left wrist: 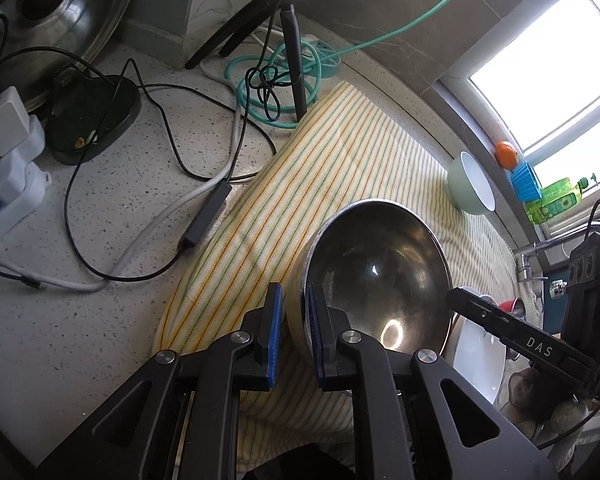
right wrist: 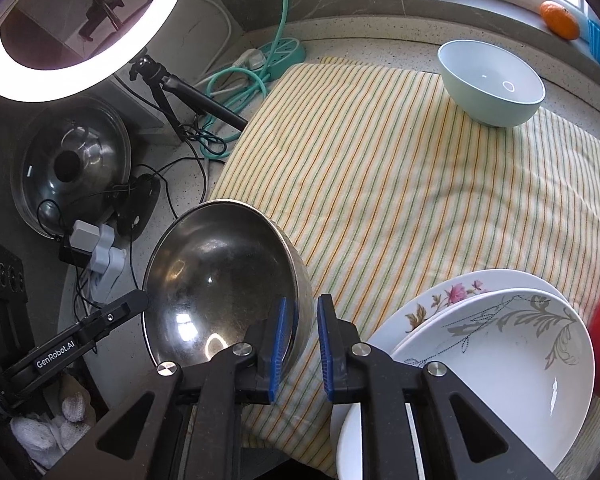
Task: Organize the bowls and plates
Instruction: 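Lower the large steel bowl onto the cloth and open both grippers, then move both grippers to the red-backed steel bowl and grasp its rim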
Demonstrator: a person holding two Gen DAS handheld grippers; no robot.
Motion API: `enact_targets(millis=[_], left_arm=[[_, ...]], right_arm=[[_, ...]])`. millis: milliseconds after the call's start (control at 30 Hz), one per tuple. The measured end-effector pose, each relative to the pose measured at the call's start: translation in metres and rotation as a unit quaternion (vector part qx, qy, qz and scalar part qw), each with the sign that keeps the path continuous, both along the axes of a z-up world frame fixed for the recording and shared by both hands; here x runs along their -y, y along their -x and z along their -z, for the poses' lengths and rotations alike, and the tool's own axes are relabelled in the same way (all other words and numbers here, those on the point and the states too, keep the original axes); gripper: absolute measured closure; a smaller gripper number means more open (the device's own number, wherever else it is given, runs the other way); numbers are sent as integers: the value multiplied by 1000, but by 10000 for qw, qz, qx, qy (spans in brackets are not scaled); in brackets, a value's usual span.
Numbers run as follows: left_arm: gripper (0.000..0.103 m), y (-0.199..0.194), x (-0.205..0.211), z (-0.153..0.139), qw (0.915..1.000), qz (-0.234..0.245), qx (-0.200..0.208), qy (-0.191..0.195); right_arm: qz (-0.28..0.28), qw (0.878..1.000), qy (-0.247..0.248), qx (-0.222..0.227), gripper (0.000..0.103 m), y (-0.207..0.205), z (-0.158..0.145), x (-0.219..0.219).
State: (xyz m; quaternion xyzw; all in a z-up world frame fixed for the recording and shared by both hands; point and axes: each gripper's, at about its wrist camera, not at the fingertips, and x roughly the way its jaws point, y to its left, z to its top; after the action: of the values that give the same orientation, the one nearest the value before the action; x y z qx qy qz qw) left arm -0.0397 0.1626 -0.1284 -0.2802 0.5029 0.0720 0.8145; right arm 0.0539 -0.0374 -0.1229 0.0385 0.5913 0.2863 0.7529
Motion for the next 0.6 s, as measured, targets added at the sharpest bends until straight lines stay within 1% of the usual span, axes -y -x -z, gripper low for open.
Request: enact_targets(millis=[167, 300, 467, 600], left_arm=[[92, 4, 2, -9, 9999, -61, 106, -58], [92, 9, 7, -21, 9995, -39, 245, -183], [92, 10, 16, -36, 9990, 49, 427, -109], [92, 3, 32, -41, 9984, 233, 514, -60]], right_arm=[[35, 9999, -104, 116, 85, 2, -10, 6], [172, 9993, -232, 237, 85, 4, -22, 18], [403, 9971, -446, 457, 84, 8, -41, 48], [663, 9944, -354, 738, 84, 12, -53, 80]])
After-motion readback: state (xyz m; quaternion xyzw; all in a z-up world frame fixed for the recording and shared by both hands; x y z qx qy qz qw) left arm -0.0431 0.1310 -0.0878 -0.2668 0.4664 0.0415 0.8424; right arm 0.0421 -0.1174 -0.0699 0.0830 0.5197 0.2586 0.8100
